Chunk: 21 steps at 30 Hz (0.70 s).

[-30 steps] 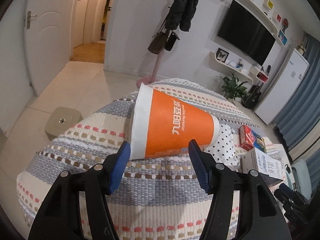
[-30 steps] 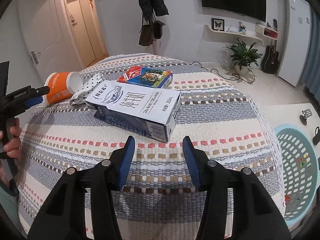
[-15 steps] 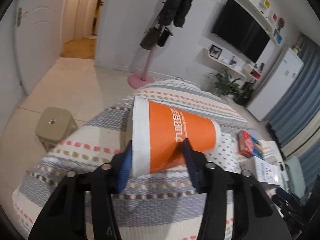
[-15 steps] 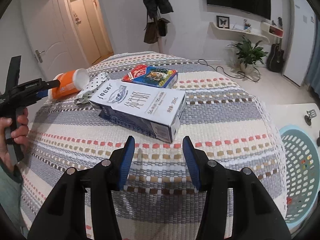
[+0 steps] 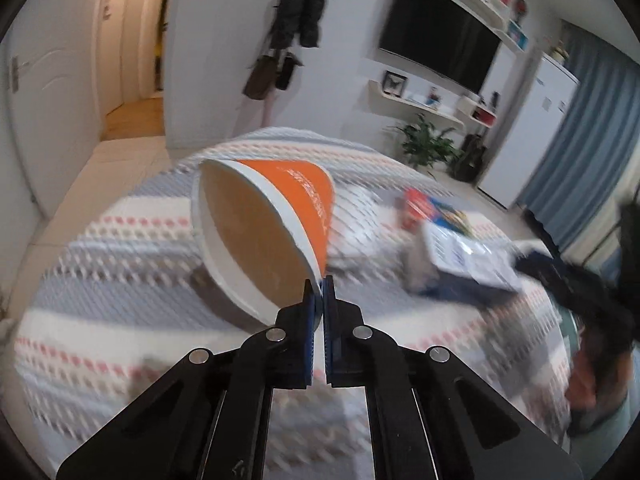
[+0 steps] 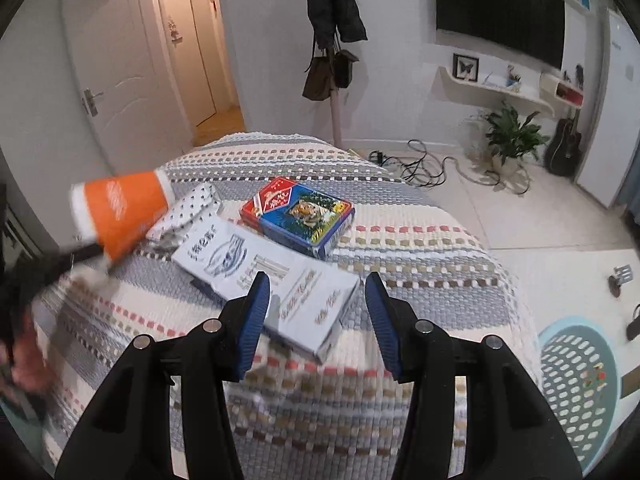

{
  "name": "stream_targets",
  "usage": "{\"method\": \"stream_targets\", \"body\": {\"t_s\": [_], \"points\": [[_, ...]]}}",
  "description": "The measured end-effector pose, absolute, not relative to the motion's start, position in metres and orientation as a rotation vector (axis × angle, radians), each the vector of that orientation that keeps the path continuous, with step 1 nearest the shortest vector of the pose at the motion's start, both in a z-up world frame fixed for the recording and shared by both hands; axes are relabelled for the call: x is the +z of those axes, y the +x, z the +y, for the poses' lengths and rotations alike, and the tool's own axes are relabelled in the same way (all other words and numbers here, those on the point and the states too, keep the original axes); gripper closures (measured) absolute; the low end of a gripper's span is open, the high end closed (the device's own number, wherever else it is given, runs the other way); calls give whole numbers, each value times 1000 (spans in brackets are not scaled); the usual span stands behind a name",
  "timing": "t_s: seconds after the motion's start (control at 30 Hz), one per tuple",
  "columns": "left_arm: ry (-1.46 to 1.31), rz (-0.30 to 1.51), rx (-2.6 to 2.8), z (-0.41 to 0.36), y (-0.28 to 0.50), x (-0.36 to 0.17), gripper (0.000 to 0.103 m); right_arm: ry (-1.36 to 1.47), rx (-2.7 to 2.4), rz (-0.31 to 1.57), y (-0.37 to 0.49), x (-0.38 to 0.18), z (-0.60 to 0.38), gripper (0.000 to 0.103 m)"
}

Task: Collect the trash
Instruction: 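Grasp the orange paper cup rim with the left tool while the right tool grasps the white milk carton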

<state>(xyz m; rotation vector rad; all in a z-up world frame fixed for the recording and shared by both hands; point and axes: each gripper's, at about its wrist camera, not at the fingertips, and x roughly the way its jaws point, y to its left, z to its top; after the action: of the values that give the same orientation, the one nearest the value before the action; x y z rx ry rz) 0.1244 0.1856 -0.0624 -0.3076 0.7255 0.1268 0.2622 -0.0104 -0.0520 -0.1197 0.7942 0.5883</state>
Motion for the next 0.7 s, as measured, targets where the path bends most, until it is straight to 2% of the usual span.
{"method": "stream_targets", "body": {"t_s": [0.33,0.6,0.67,0.7], "points": [[-311,734,12,111,65,-79,101,-44,700,943,305,-65,5,57],[-300,746,23,96,44,-95,101,-94,771,969,251,-68,6,57],[-301,738,19,95,37,-95,101,-121,760,950,233,-67,8,54],[-300,738,13,94,35,-96,101,-128,753,945,226,-67,8,47]]}}
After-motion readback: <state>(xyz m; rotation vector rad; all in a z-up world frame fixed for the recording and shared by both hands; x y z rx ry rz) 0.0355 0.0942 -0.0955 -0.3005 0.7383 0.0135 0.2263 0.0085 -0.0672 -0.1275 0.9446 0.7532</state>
